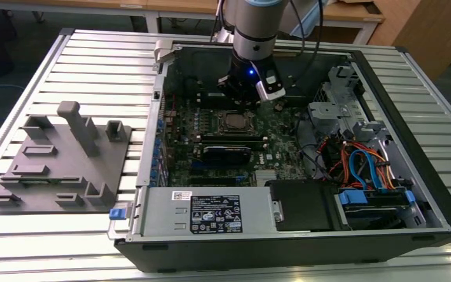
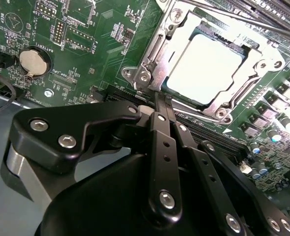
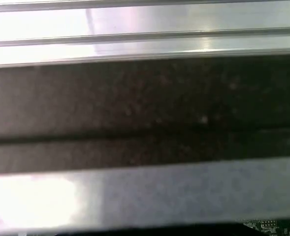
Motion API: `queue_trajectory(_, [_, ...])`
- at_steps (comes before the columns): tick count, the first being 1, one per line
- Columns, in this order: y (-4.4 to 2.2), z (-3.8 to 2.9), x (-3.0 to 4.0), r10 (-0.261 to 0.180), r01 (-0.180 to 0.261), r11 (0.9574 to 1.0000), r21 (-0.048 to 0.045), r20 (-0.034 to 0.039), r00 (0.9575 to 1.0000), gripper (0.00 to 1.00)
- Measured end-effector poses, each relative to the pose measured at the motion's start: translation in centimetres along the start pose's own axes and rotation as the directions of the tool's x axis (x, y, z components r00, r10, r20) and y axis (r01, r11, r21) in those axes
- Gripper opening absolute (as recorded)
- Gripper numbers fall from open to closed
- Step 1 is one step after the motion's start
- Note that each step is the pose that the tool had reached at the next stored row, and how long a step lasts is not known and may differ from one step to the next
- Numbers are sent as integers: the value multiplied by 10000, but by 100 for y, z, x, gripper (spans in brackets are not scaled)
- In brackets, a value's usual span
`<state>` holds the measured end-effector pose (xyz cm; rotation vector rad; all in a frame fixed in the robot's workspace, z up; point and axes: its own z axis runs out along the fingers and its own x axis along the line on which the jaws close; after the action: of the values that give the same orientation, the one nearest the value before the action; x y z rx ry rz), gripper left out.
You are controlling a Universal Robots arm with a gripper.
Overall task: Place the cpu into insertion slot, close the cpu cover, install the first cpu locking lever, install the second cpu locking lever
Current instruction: 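Install the first cpu locking lever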
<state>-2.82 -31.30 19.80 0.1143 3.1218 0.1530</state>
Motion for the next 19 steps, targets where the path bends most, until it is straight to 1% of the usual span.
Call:
queue_trajectory(6, [2, -18, 0, 0, 0, 10000, -2, 1, 10000, 10])
queue_trajectory(19, [1, -23, 0, -1, 1, 10000, 16, 2, 10000, 10])
